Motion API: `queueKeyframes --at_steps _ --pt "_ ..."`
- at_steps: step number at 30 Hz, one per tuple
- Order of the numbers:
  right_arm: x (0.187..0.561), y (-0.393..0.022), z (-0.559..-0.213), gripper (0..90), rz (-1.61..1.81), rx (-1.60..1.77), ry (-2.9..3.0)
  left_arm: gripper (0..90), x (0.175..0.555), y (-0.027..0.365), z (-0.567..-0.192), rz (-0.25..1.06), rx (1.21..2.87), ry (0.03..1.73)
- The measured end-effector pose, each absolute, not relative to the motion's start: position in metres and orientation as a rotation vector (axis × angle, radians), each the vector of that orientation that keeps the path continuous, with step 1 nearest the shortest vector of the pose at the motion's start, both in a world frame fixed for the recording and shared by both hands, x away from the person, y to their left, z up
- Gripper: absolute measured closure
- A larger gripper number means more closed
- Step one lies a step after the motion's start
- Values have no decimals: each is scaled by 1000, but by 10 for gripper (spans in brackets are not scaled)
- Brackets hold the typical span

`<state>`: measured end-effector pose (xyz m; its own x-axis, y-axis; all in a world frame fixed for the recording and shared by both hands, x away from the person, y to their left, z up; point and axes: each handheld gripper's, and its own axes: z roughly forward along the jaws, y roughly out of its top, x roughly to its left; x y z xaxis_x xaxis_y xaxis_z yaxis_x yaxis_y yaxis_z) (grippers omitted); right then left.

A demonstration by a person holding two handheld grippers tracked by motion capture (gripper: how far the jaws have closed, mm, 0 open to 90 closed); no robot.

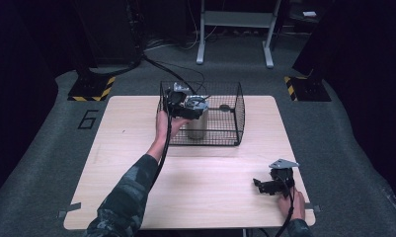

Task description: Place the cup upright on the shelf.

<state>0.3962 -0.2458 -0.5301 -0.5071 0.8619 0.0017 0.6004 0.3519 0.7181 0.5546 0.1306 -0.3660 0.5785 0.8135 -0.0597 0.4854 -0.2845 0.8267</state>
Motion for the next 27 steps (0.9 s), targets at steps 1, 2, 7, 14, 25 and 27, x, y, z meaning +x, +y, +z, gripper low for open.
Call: queueKeyframes --at_steps 1,2,7,14,25,27 --pt "396 -246 -530 0 951 1284 2243 0 554 131 -364 480 1944 1041" --pt "396 -246 -530 0 950 1291 2244 0 552 131 -363 481 1944 1039" --pt "396 -246 -530 0 950 1289 2244 0 543 137 -352 490 1955 1013" --pt "396 -246 -530 0 950 1289 2244 0 521 157 -336 500 1952 994" --pt "396 -246 -530 0 948 1289 2246 0 473 206 -334 529 1987 976" --pt "396 -246 -530 0 948 1290 2244 0 466 213 -336 536 1989 979"
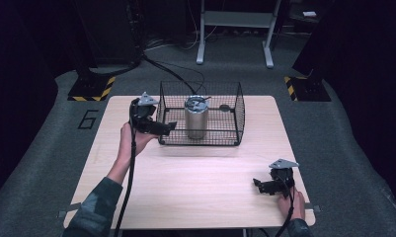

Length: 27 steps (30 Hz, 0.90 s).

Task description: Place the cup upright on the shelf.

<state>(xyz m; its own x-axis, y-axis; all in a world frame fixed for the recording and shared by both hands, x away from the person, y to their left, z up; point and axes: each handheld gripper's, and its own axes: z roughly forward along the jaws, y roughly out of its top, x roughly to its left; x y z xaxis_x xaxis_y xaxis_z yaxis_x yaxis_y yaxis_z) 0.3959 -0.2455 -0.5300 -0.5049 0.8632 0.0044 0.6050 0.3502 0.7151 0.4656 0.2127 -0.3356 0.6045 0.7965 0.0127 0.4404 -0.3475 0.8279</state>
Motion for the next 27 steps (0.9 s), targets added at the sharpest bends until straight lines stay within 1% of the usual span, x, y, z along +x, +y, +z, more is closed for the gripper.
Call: queueKeyframes --at_steps 6,14,20,27 --pt "396 -246 -530 0 950 1289 2244 0 442 235 -343 545 2006 989" --pt "396 -246 -530 0 949 1291 2244 0 415 263 -367 567 2001 1040" --pt "396 -245 -530 0 949 1291 2243 0 395 288 -407 547 2000 1127" --pt "396 -245 -530 0 949 1291 2242 0 374 317 -470 517 1986 1275"
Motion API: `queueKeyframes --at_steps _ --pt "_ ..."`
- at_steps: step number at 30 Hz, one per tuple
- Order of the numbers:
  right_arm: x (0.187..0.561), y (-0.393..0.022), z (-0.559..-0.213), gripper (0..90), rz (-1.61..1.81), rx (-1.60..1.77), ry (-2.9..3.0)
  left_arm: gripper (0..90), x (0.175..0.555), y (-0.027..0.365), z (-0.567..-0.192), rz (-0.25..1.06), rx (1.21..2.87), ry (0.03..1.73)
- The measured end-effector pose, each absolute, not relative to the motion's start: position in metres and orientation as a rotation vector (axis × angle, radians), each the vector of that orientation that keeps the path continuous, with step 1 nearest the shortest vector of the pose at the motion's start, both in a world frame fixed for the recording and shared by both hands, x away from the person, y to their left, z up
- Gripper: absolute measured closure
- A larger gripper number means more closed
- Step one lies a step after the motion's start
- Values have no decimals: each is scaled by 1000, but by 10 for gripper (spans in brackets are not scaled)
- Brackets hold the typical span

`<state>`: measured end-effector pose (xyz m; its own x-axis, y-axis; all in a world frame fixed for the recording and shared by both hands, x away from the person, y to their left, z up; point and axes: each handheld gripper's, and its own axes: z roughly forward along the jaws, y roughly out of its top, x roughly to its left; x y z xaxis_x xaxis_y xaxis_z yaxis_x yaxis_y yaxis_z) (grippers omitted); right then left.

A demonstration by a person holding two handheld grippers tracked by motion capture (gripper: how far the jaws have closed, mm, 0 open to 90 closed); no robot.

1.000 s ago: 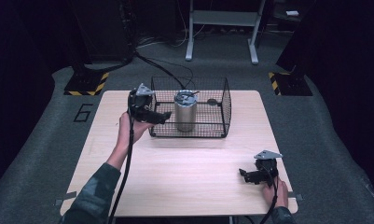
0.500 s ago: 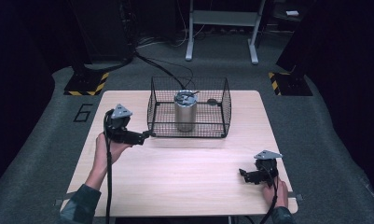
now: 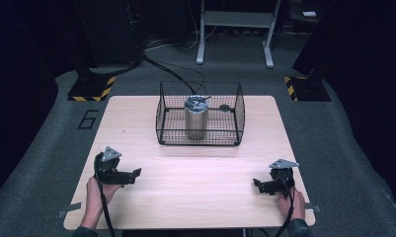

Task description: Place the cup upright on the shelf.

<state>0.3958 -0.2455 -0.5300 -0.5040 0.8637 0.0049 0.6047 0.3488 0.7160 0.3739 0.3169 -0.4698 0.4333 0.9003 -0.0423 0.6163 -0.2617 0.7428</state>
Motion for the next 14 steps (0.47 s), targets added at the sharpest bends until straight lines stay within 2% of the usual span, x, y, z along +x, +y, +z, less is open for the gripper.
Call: queueKeyframes --at_steps 7,14 --pt "396 -246 -530 0 949 1290 2243 0 365 333 -516 558 1958 1381" --pt "396 -245 -530 0 948 1295 2240 0 363 333 -532 605 1960 1407"
